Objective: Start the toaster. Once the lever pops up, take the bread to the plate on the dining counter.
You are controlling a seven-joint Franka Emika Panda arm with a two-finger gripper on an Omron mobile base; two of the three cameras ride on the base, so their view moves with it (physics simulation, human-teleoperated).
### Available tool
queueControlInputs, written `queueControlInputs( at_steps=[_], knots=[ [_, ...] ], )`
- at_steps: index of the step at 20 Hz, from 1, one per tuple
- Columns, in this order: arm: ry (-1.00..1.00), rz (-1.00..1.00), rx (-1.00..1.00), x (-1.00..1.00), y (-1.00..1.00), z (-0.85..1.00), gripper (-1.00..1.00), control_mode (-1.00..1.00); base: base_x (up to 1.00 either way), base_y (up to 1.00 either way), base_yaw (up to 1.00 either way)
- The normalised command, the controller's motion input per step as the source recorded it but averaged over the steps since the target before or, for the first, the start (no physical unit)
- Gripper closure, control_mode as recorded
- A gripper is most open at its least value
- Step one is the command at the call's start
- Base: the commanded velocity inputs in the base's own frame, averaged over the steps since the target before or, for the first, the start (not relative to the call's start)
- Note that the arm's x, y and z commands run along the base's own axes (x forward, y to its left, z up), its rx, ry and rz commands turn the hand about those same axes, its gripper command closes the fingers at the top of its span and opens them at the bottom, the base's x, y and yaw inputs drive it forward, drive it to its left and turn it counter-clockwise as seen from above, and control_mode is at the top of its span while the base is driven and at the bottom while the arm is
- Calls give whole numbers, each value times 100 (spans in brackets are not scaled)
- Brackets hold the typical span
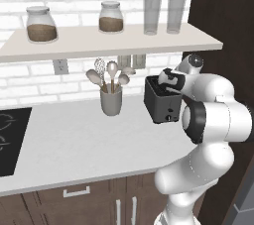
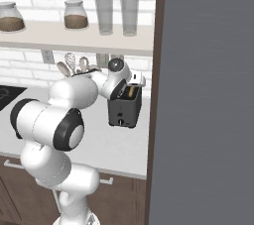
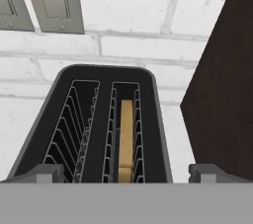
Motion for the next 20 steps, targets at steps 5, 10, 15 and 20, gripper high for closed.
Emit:
queueControlInputs(
  at_steps=[5, 10, 15, 20],
  knots=[
    [0, 0, 0, 0, 0, 0, -100, -100, 0, 0, 0],
    [0, 0, 0, 0, 0, 0, -100, -100, 0, 0, 0],
    [0, 0, 0, 0, 0, 0, -100, -100, 0, 0, 0],
    [0, 0, 0, 0, 0, 0, -100, -100, 0, 0, 0]
  ],
)
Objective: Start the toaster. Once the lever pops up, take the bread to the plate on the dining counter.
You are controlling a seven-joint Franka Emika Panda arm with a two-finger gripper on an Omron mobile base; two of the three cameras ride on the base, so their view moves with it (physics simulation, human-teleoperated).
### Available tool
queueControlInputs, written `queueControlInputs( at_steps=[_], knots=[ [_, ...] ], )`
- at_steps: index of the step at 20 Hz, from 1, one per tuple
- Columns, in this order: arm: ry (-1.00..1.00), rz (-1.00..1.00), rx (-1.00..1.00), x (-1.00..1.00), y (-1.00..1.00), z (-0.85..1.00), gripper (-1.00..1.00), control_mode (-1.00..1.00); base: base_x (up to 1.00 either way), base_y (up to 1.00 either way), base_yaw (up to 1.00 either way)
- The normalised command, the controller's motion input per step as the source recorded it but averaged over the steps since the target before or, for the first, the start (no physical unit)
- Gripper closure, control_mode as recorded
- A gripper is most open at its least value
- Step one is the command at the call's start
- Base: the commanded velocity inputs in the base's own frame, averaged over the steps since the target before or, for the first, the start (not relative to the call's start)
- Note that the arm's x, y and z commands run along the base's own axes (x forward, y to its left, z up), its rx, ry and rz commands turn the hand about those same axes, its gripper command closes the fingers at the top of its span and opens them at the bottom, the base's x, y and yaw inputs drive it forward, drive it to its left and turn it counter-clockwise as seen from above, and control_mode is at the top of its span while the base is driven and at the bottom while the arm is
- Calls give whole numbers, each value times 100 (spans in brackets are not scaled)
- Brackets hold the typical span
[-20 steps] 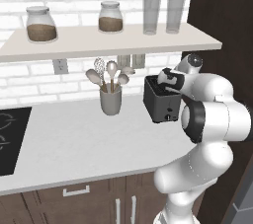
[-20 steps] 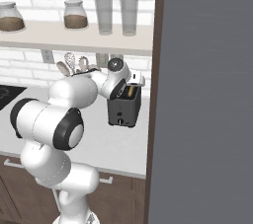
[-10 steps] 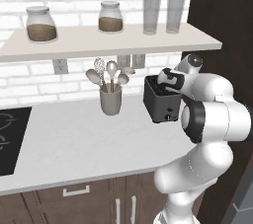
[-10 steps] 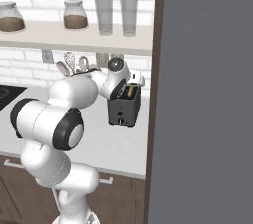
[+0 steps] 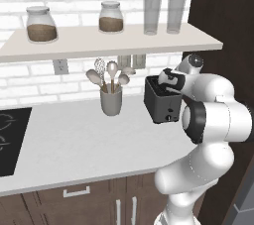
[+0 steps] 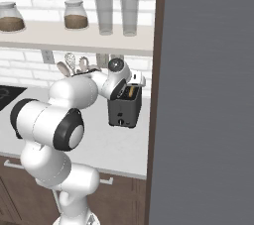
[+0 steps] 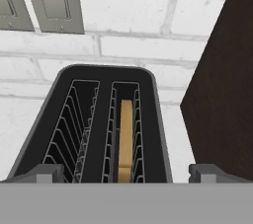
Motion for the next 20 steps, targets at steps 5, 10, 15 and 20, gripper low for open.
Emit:
queueControlInputs(
  at_steps=[5, 10, 15, 20],
  knots=[
    [0, 0, 0, 0, 0, 0, -100, -100, 0, 0, 0],
    [0, 0, 0, 0, 0, 0, -100, -100, 0, 0, 0],
    [0, 0, 0, 0, 0, 0, -100, -100, 0, 0, 0],
    [0, 0, 0, 0, 0, 0, -100, -100, 0, 0, 0]
  ],
)
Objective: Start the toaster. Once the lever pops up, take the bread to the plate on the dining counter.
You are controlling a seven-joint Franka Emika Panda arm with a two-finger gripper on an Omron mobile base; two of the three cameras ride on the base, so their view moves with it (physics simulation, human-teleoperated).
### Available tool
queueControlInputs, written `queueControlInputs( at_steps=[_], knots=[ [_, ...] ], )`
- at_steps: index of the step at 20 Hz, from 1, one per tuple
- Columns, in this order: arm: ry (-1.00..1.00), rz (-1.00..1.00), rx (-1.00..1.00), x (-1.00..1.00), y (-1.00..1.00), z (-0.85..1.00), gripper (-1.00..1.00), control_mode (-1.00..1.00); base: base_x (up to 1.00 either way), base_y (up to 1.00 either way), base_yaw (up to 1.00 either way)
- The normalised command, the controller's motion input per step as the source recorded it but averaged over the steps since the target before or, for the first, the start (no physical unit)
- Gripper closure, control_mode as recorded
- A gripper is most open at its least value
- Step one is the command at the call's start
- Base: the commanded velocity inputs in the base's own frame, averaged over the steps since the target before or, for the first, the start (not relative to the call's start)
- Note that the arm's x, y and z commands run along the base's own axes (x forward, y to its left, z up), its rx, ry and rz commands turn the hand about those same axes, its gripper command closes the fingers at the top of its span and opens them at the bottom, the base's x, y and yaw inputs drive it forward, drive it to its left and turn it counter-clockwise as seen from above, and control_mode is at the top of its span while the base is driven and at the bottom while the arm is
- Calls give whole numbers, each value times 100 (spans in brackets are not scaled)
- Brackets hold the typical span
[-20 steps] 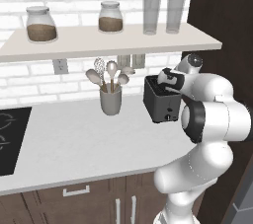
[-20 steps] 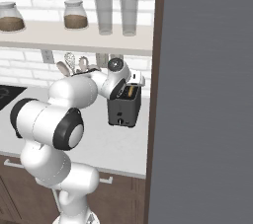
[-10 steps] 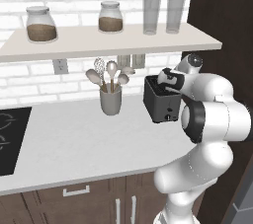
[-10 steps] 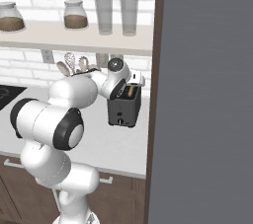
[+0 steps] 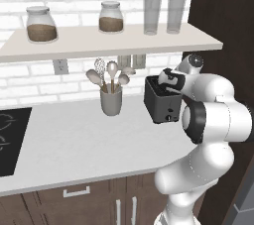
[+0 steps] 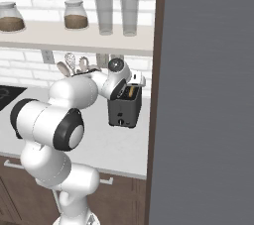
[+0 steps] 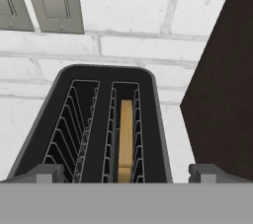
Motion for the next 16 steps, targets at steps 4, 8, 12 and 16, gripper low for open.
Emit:
queueControlInputs(
  at_steps=[4, 8, 12, 16],
  knots=[
    [0, 0, 0, 0, 0, 0, -100, -100, 0, 0, 0],
    [0, 0, 0, 0, 0, 0, -100, -100, 0, 0, 0],
    [0, 0, 0, 0, 0, 0, -100, -100, 0, 0, 0],
    [0, 0, 0, 0, 0, 0, -100, -100, 0, 0, 0]
  ],
)
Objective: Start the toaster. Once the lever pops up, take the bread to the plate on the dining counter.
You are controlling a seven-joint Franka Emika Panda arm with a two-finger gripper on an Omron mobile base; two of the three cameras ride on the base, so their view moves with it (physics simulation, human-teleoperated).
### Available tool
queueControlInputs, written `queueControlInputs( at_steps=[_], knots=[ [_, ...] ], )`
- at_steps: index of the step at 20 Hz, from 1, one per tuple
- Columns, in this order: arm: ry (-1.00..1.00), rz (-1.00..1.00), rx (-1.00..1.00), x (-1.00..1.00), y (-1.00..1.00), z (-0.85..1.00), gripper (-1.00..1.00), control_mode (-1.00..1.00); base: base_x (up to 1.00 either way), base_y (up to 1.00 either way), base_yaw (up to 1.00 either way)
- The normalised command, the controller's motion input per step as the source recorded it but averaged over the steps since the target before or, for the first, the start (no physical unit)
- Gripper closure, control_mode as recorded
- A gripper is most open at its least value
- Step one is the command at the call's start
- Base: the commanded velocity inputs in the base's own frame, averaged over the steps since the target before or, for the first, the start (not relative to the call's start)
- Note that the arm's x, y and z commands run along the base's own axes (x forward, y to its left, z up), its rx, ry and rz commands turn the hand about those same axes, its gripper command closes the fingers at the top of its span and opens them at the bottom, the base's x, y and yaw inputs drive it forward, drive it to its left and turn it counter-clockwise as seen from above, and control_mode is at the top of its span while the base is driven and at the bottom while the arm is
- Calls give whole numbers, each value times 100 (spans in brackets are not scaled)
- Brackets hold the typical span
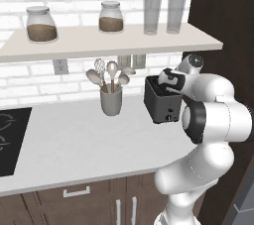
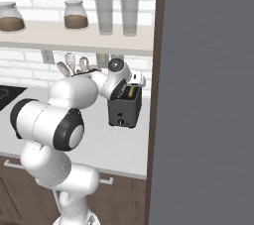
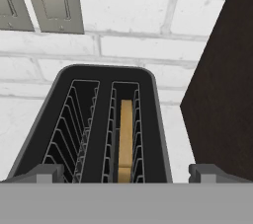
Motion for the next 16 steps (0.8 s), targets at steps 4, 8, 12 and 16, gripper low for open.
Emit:
queueControlInputs(
  at_steps=[4, 8, 12, 16],
  knots=[
    [0, 0, 0, 0, 0, 0, -100, -100, 0, 0, 0],
    [0, 0, 0, 0, 0, 0, -100, -100, 0, 0, 0],
    [0, 0, 0, 0, 0, 0, -100, -100, 0, 0, 0],
    [0, 0, 0, 0, 0, 0, -100, -100, 0, 0, 0]
  ],
)
